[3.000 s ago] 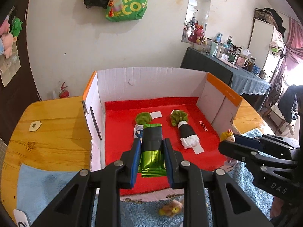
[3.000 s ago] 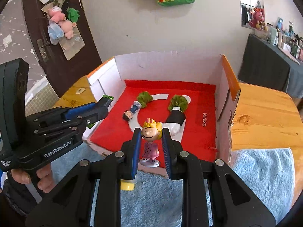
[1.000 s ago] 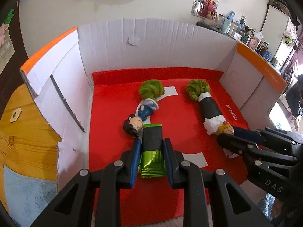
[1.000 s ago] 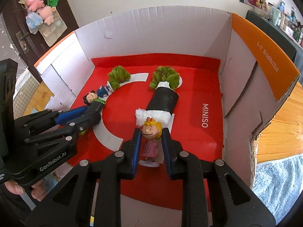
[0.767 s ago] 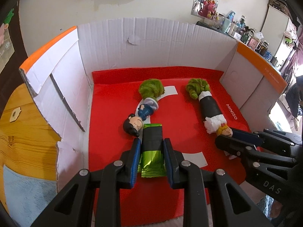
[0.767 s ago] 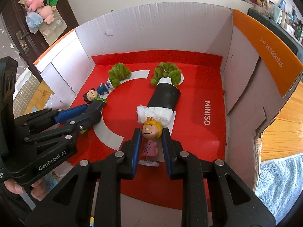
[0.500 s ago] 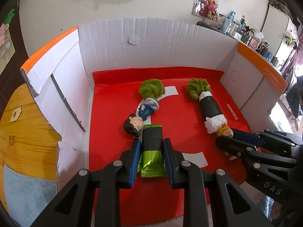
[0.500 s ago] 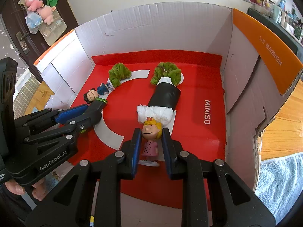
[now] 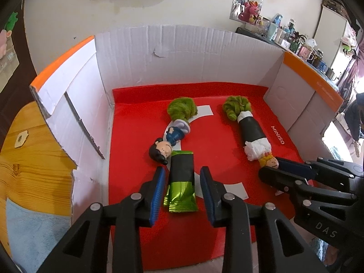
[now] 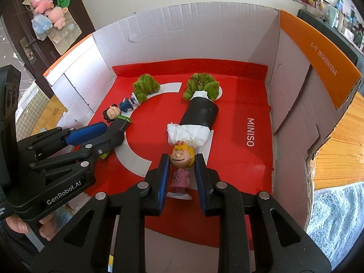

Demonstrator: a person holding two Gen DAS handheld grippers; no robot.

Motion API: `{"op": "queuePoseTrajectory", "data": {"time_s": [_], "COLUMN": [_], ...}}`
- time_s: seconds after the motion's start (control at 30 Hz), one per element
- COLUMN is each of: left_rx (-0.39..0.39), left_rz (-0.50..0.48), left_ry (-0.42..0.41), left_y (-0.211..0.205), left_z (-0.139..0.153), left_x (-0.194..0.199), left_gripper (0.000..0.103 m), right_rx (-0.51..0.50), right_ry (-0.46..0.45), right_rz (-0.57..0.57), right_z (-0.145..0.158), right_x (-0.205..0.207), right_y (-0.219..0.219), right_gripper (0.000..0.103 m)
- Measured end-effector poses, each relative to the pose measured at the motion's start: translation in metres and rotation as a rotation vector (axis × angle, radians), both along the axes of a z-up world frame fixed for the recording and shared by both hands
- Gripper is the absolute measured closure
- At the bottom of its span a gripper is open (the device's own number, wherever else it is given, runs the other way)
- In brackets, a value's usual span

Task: Organize objects
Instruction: 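Lower both items onto the red floor and open both tools, then lift both open tools out of the box and back over the towel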

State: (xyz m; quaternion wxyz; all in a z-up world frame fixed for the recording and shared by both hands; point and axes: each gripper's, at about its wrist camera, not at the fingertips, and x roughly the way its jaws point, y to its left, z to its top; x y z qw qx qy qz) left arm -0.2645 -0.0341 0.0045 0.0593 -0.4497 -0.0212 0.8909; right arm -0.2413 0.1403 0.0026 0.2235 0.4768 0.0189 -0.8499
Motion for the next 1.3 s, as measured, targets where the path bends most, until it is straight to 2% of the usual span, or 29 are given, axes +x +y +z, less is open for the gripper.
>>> {"op": "queuePoseTrajectory", "data": {"time_s": [0.1, 0.43, 0.5, 0.53, 0.6, 0.63, 0.97, 1.1, 1.23, 1.3], "left_rx": [-0.005, -0.009, -0.007, -0.006, -0.005, -0.003, -0.004, 0.006, 0.009, 0.008], "left_rz": [0.002, 0.001, 0.002, 0.004, 0.008, 0.008, 0.022, 0.032, 0.036, 0.040], "left_ry": [0.008, 0.025, 0.029, 0.033, 0.041, 0.044, 0.056, 0.062, 0.067, 0.070], "left_y": [0.000, -0.001, -0.001, -0.001, -0.001, -0.001, -0.003, -0.006, -0.008, -0.008], "left_z": [0.002, 0.010, 0.012, 0.014, 0.017, 0.019, 0.025, 0.028, 0.029, 0.030], "left_x": [0.001, 0.007, 0.008, 0.010, 0.012, 0.013, 0.025, 0.032, 0.037, 0.040], "left_gripper": [0.061, 0.061, 0.057, 0.055, 0.052, 0.052, 0.052, 0.046, 0.045, 0.041], "right_rx": [0.003, 0.002, 0.002, 0.003, 0.002, -0.002, -0.010, -0.018, -0.019, -0.020], "right_ry": [0.001, 0.007, 0.007, 0.007, 0.009, 0.013, 0.036, 0.043, 0.045, 0.048], "right_rz": [0.000, 0.002, 0.007, 0.009, 0.010, 0.009, 0.007, 0.007, 0.010, 0.013], "right_z": [0.000, 0.002, 0.003, 0.003, 0.004, 0.005, 0.013, 0.015, 0.016, 0.017], "right_x": [0.000, 0.003, 0.004, 0.004, 0.006, 0.007, 0.015, 0.020, 0.025, 0.028], "right_y": [-0.001, -0.001, -0.001, -0.001, -0.001, -0.001, 0.004, 0.005, 0.006, 0.005], "right_gripper": [0.081, 0.081, 0.079, 0.075, 0.062, 0.051, 0.050, 0.050, 0.049, 0.046]}}
